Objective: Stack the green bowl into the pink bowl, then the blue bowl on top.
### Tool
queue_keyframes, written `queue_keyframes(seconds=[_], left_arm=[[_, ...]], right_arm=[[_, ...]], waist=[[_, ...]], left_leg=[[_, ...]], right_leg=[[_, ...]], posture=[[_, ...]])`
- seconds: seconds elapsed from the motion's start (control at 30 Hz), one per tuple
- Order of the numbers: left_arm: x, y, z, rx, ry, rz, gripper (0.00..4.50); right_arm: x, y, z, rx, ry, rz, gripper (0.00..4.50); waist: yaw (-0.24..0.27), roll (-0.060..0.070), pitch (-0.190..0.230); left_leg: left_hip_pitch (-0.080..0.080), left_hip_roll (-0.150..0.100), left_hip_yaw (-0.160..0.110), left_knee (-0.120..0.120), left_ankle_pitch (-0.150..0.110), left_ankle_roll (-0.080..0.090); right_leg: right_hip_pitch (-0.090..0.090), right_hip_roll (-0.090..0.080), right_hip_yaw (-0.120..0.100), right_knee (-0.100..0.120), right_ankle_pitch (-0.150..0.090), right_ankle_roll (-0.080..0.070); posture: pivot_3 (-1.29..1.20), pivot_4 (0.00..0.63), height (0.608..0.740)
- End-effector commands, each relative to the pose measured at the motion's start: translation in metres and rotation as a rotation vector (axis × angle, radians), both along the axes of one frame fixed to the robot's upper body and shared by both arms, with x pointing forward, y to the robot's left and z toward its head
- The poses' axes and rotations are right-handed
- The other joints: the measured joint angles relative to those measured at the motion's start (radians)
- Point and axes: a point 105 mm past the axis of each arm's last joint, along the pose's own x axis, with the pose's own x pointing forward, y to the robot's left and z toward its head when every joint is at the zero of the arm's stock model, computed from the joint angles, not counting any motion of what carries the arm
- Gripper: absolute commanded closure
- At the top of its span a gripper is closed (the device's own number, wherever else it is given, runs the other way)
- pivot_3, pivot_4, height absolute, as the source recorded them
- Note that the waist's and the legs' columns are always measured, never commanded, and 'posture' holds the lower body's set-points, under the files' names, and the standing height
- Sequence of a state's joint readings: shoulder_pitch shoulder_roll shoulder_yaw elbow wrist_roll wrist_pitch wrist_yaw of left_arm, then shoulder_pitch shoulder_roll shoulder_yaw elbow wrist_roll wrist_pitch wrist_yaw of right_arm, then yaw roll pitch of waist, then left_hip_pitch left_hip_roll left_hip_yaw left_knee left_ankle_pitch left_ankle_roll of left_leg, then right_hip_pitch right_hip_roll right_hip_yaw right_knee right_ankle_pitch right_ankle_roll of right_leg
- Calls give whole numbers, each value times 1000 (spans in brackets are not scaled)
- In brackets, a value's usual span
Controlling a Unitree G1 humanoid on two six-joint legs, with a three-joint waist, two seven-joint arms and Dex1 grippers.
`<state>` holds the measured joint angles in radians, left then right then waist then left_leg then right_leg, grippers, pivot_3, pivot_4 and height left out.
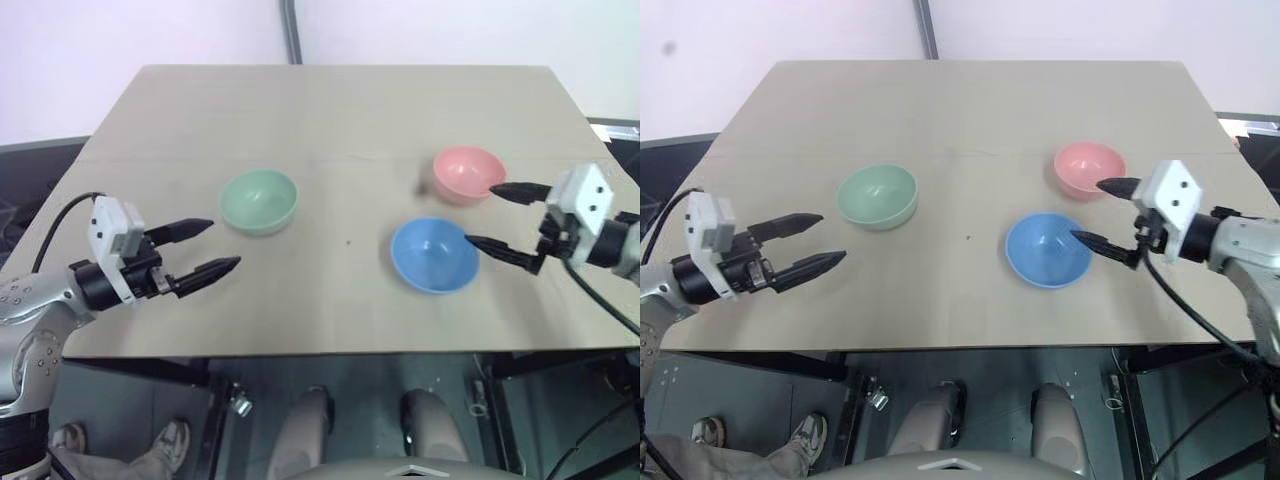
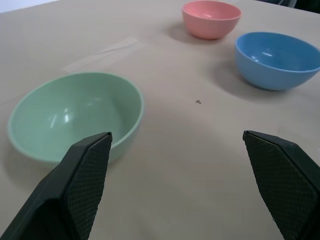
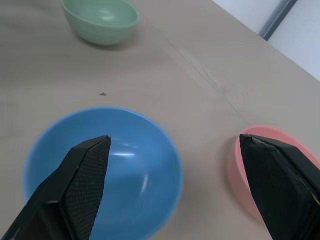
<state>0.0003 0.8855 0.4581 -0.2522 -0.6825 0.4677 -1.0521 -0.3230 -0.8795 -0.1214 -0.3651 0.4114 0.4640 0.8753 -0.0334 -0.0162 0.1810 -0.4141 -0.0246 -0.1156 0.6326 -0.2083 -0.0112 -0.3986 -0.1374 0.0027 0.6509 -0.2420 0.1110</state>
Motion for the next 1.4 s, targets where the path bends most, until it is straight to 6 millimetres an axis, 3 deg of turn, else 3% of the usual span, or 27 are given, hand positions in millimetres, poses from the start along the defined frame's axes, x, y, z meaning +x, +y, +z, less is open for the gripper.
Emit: queue_keyframes(seconds=[0.03,0.2,0.37,0.63,0.7,0.77,0.97,1.03,1.2,1.3,1.4], left_arm=[[-8,-15,12,-49,-22,-103,87],[-23,-24,23,-149,-31,-240,87],[-28,-24,22,-138,-34,-246,87],[-37,-23,15,-124,-38,-213,87],[-38,-23,14,-125,-41,-207,0],[-38,-23,14,-124,-44,-202,0],[-40,-23,11,-123,-44,-188,0],[-40,-23,10,-123,-45,-184,0],[-37,-22,10,-141,-57,-168,0],[-36,-21,10,-141,-58,-163,0],[-35,-20,9,-142,-57,-158,0]], right_arm=[[28,-4,1,-53,-51,-82,0],[86,-18,-6,-150,-20,-190,0],[105,-7,-9,-170,38,-150,0],[118,-2,-18,-175,92,-147,0],[121,-3,-24,-184,110,-160,619],[124,-3,-28,-196,125,-167,947],[129,-2,-29,-221,102,-158,3825],[131,2,-24,-207,70,-148,4438],[121,28,-9,-180,-12,7,4438],[100,61,7,-128,-37,182,4438],[64,107,16,-109,-42,363,4438]], waist=[[-4,0,0],[-10,1,1],[-10,1,1],[-9,2,1],[-9,2,1],[-10,2,1],[-11,2,2],[-12,2,2],[-12,2,2],[-14,3,2],[-15,3,2]], left_leg=[[0,0,0,0,0,0],[-1,0,1,0,0,0],[-1,0,1,-4,0,0],[-2,0,2,-8,-1,-2],[-2,0,2,-8,-1,-2],[-2,0,2,-8,-1,-2],[-2,0,2,-8,-1,-2],[-2,0,2,-8,-1,-2],[-1,0,2,-8,-1,-2],[-1,0,2,-8,-1,-2],[-1,1,1,-9,-1,-2]], right_leg=[[0,0,0,0,0,0],[-2,0,1,0,0,0],[-4,1,1,1,0,-1],[-4,1,2,-6,0,-1],[-4,1,2,-6,0,-1],[-4,1,2,-6,0,-1],[-4,1,2,-6,0,-1],[-4,1,2,-6,0,-1],[-4,1,2,-6,0,-1],[-4,1,2,-6,1,0],[-5,2,2,-5,1,0]], posture=[[0,150,740],[0,150,740],[0,150,740],[0,150,740],[0,150,740],[0,150,740],[0,150,740],[0,150,740],[0,150,740],[0,150,740],[0,150,740]])
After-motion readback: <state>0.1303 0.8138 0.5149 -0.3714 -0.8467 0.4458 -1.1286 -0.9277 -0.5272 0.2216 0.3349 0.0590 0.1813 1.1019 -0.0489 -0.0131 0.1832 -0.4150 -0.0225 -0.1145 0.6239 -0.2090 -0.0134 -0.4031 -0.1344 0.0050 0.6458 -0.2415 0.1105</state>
